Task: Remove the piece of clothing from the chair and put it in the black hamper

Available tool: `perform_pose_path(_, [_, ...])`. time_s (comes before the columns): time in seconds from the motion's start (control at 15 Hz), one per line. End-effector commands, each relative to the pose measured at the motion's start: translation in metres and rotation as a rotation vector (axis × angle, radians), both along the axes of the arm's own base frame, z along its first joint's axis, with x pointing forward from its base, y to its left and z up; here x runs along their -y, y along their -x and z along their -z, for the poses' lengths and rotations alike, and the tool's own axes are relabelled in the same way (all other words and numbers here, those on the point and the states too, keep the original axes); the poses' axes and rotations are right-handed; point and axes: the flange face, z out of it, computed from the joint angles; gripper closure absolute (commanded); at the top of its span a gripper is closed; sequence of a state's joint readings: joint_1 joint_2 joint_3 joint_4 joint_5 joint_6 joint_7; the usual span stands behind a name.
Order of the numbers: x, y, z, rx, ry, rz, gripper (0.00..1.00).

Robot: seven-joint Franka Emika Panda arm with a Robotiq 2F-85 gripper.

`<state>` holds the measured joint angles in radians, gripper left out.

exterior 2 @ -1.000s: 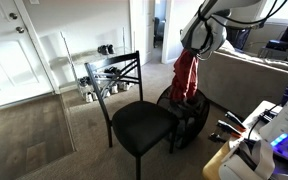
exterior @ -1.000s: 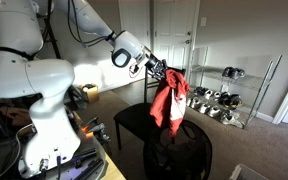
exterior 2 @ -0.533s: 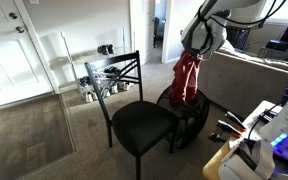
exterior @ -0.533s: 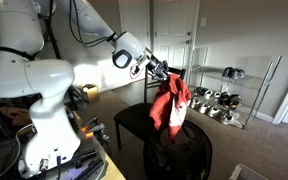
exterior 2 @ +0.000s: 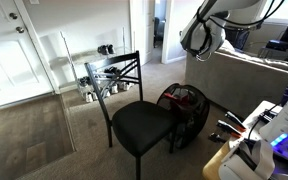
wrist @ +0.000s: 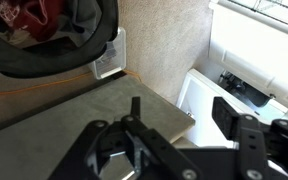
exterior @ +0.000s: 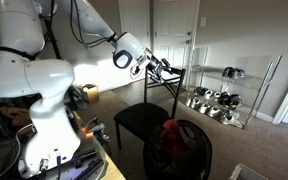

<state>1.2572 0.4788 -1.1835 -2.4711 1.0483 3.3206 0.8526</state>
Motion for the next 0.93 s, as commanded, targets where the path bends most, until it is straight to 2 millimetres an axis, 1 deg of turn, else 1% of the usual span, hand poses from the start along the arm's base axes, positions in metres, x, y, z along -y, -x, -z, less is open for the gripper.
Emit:
perform_pose_path(0.0, [-0.013,-0.01,0.004,-0.041,-0.028,-0.078,0.01])
perform_pose_path(0.13, [-0.031,-0.012,0.012,-0.065,-0.042,-0.131,0.0])
perform_pose_path(0.33, [-0.06,-0.014,0.016,-0.086,-0.063,-0.228,0.0])
perform_pose_path(0.4, [-0.052,-0.013,0.02,-0.071,-0.026,-0.16,0.0])
perform_pose_path(0.53, [-0.065,-0.014,0.023,-0.078,-0.039,-0.194,0.0])
perform_pose_path(0.87, [-0.064,-0.015,0.02,-0.074,-0.051,-0.197,0.0])
